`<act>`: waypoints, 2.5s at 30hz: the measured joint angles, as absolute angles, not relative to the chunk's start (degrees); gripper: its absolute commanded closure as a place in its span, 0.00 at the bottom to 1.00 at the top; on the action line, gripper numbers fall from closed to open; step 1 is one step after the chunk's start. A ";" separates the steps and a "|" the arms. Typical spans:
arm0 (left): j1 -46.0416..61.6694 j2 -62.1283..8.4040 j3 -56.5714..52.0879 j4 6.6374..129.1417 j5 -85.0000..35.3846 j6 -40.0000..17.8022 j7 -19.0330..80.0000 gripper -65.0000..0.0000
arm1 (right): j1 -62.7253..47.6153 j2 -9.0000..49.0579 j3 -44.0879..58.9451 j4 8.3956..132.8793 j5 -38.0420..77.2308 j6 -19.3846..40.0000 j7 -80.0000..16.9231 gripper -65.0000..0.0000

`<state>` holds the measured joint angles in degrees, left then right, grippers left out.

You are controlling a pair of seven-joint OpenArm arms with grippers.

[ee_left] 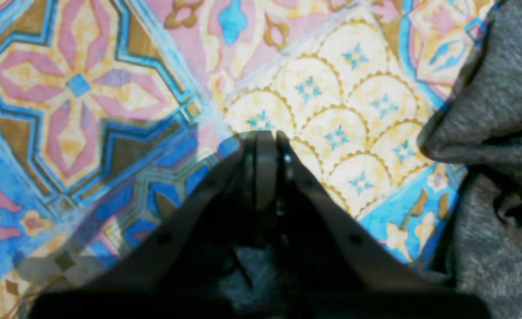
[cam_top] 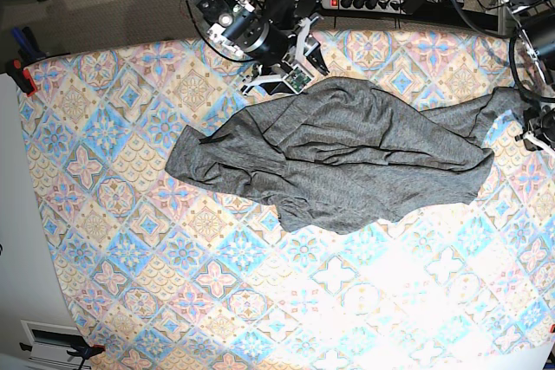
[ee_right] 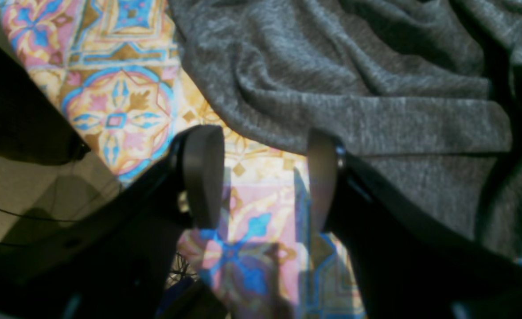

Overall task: Layout the t-shirt on the table in an organized manner, then fold the t-shirt properly
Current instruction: 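Grasp the shirt edges with both grippers and smooth it outward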

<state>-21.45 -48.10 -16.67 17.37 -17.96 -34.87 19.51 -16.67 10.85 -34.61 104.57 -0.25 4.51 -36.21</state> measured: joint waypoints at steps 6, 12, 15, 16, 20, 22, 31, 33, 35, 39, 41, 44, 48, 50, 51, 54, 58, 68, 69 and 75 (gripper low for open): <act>-21.26 -46.76 -16.99 17.56 -18.24 -34.85 19.33 1.00 | -16.67 10.94 -34.41 104.53 -0.23 4.54 -36.18 0.55; -23.09 -46.37 -17.04 20.58 -17.52 -33.87 22.35 1.00 | -16.95 10.66 -31.70 104.53 0.25 -2.11 -36.03 0.55; -22.92 -44.66 -16.88 25.32 -22.39 -34.89 28.42 1.00 | -16.38 10.79 -28.84 104.53 0.01 -6.42 -36.16 0.55; -22.50 -44.29 -16.73 27.90 -22.85 -36.03 32.21 1.00 | -16.23 10.70 -27.73 104.53 -0.01 -7.53 -36.10 0.55; -17.41 -44.75 -16.53 41.50 -31.35 -40.18 41.85 1.00 | -16.56 10.72 -23.83 104.53 -0.01 -8.43 -36.34 0.55; -14.17 -45.08 -16.60 49.15 -36.29 -39.27 42.94 1.00 | -16.60 10.66 -22.26 104.53 0.05 -8.05 -36.16 0.55; -5.06 -41.58 -16.58 76.49 -43.57 -39.68 46.74 1.00 | -16.45 10.66 -20.80 104.25 0.03 -8.25 -36.14 0.55; -4.40 -39.24 -17.41 79.13 -44.23 -40.36 46.30 1.00 | -16.36 10.61 -20.97 103.57 0.03 -8.19 -35.83 0.55; -3.25 -37.58 -19.55 80.82 -44.75 -40.34 46.33 1.00 | -14.57 10.68 -21.08 101.84 0.27 -8.14 -37.12 0.55; -2.42 -36.97 -20.84 80.95 -43.38 -39.70 46.98 1.00 | -7.53 10.70 -21.23 100.95 0.14 -8.23 -35.46 0.55; -2.76 -36.62 -20.58 81.08 -43.94 -39.90 48.53 1.00 | -6.20 10.33 -20.97 101.16 -0.03 -8.54 -35.00 0.55; -2.74 -36.69 -20.71 81.12 -43.72 -39.90 51.79 1.00 | -7.64 10.72 -21.06 100.75 0.01 -8.40 -36.23 0.55; -2.59 -36.67 -20.78 81.10 -43.72 -39.88 51.92 1.00 | -7.73 10.68 -21.32 99.02 0.40 -8.19 -36.62 0.55; -2.72 -36.71 -20.78 81.12 -43.75 -39.90 51.92 1.00 | -7.09 10.66 -21.32 99.11 0.14 -8.23 -35.81 0.55; -2.70 -36.69 -20.78 81.12 -43.72 -39.88 51.92 1.00 | -7.01 10.66 -21.32 99.15 0.19 -8.23 -35.77 0.55; -2.57 -36.67 -20.78 81.10 -43.72 -39.88 51.96 1.00 | -7.62 10.66 -21.34 98.78 0.23 -8.16 -35.92 0.55; -2.57 -36.69 -20.78 81.10 -43.72 -39.88 51.96 1.00 | -7.62 10.70 -21.37 96.62 0.21 -8.21 -36.18 0.55; -2.57 -36.67 -20.64 81.10 -43.75 -39.90 51.96 1.00 | -7.73 10.66 -29.02 96.57 0.32 -8.21 -36.16 0.55; -2.59 -36.67 -20.64 81.10 -43.75 -39.88 51.96 1.00 | -7.70 10.66 -29.76 96.57 0.23 -8.23 -36.12 0.55; -1.08 -36.67 -20.67 81.10 -43.68 -39.88 52.05 1.00 | -7.49 10.83 -30.06 91.70 0.40 -8.19 -34.28 0.55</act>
